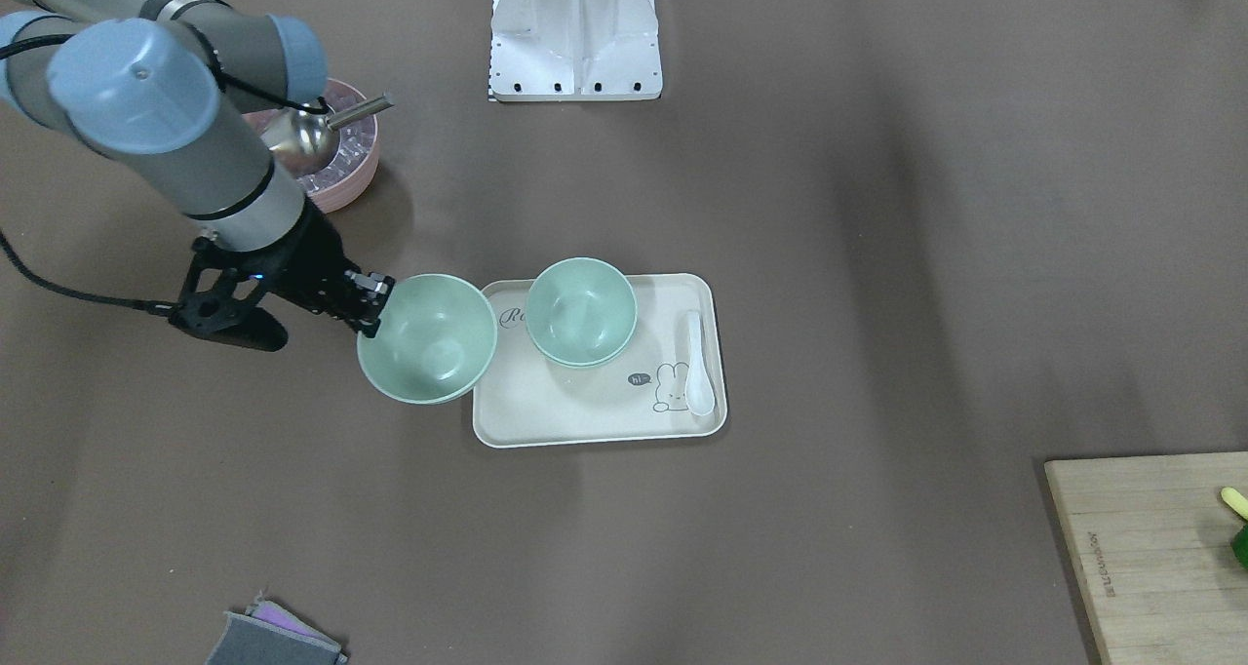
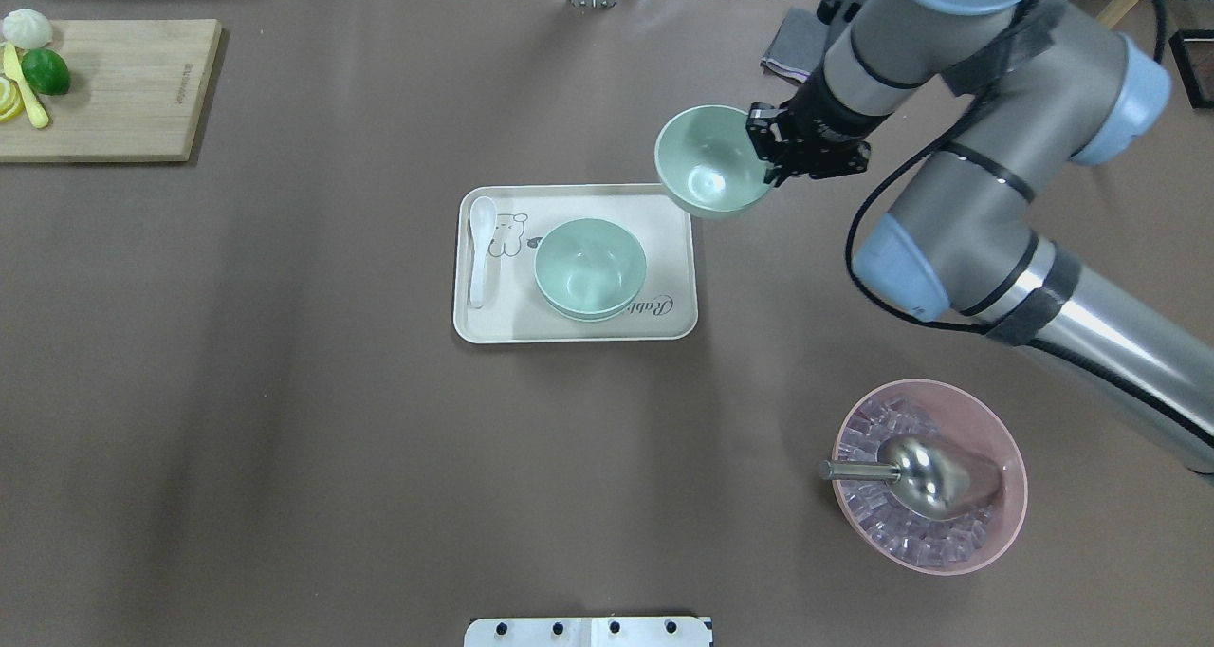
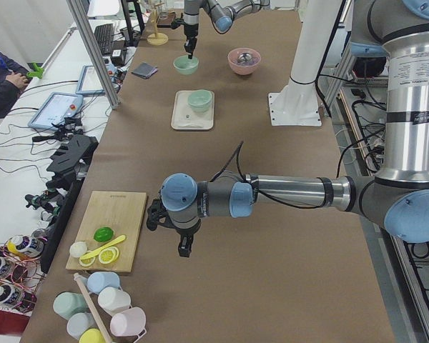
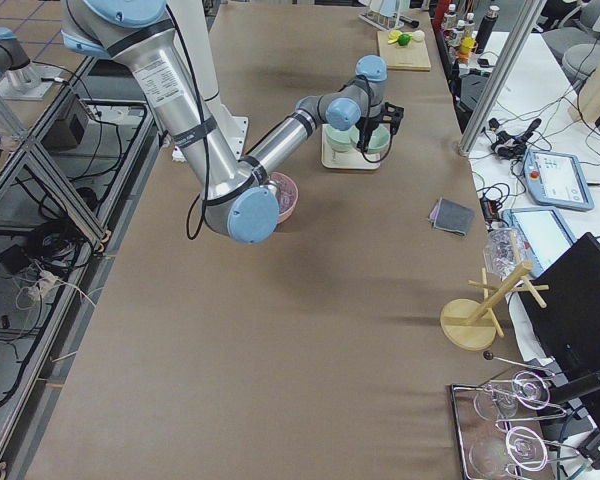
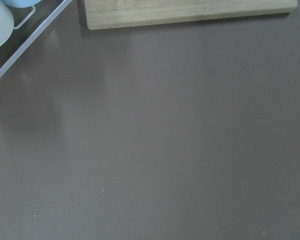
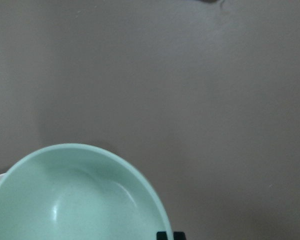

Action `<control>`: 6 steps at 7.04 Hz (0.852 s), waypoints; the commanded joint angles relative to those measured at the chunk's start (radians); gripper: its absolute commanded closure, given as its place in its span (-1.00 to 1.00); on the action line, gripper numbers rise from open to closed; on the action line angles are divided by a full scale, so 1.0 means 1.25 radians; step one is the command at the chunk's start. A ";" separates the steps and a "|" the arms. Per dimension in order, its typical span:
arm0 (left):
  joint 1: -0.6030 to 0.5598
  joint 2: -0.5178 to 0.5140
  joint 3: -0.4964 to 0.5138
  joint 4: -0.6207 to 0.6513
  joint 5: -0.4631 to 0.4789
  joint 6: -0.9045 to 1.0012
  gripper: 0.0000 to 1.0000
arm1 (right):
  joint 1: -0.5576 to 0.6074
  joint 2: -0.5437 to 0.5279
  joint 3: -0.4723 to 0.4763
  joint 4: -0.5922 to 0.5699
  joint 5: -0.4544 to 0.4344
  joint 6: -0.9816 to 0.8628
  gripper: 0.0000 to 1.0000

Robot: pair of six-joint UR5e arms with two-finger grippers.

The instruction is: Stack green bowls together

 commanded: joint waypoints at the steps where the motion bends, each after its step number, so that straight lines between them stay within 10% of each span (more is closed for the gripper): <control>1: 0.000 0.002 0.000 0.000 0.000 0.000 -0.98 | -0.099 0.068 -0.010 -0.013 -0.079 0.103 1.00; 6: 0.000 0.002 -0.004 0.000 0.000 0.001 -0.98 | -0.194 0.100 -0.076 -0.005 -0.160 0.129 1.00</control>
